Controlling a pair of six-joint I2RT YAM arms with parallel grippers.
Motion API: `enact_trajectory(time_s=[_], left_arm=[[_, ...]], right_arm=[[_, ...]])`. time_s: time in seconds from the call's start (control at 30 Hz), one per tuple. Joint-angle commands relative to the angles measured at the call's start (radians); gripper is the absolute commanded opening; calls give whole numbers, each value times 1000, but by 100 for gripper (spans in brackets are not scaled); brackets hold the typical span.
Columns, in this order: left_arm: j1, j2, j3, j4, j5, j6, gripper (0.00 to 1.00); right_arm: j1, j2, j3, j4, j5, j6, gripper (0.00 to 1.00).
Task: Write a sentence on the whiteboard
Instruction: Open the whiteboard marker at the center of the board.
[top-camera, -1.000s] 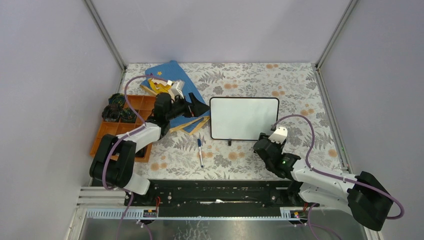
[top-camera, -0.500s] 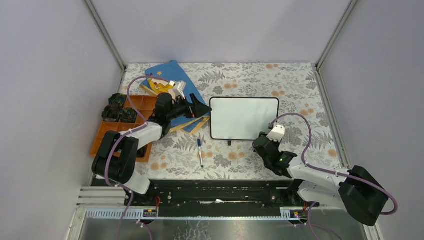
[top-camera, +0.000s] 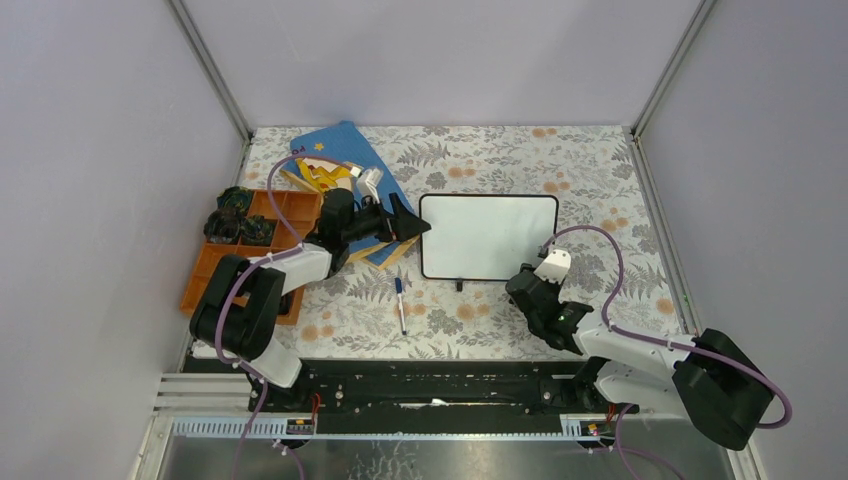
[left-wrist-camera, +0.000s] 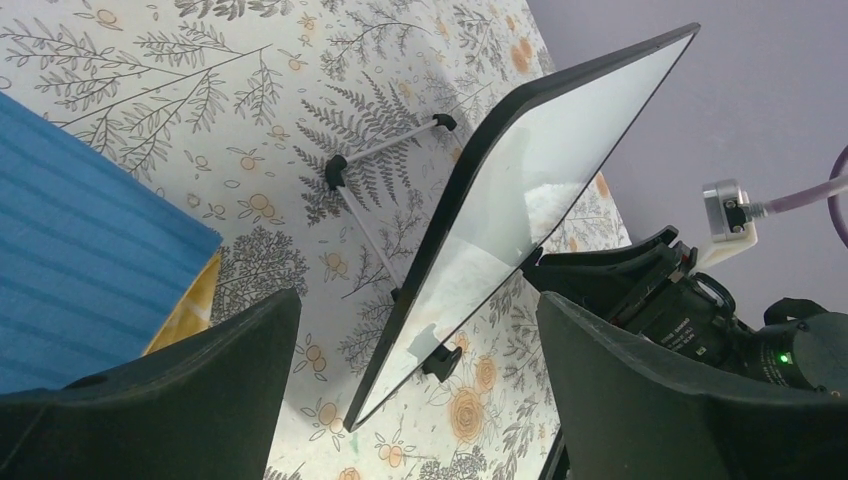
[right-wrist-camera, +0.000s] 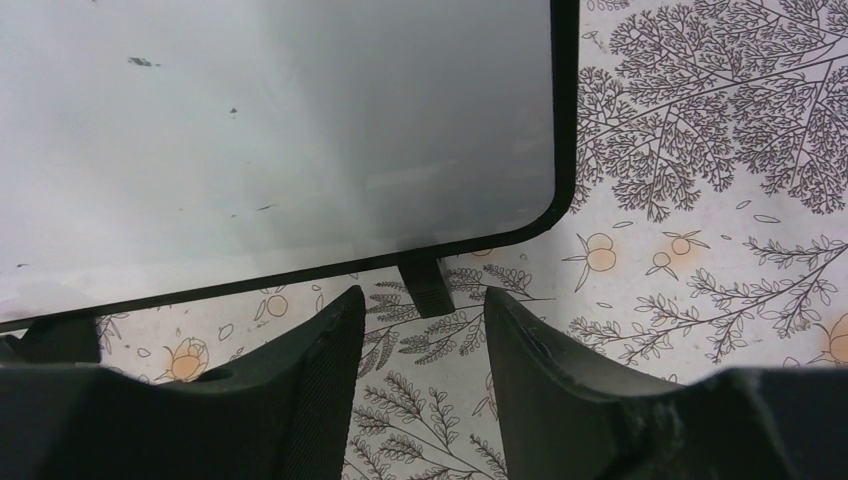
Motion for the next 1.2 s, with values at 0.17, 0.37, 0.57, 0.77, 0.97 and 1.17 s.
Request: enact_trajectory(time_s=[0.17, 0.37, 0.57, 0.77, 0.97, 1.17], left_arm=[[-26, -2, 37, 7, -2, 25, 94], [-36, -7, 35, 1, -3, 23, 93], [-53, -17, 35, -13, -1, 28, 92], [-71, -38, 32, -33, -9, 31, 92], [-98, -55, 33, -58, -25, 45, 91], [-119, -58, 36, -68, -33, 46, 91]], right_arm=[[-25, 35, 39, 64, 1, -14, 42], [-24, 26, 32, 72, -11, -23, 33], [-25, 21, 28, 73, -24, -29, 22], [-25, 15, 25, 72, -35, -33, 17], [-25, 11, 21, 70, -42, -33, 15], [-25, 12, 21, 72, -47, -36, 14]])
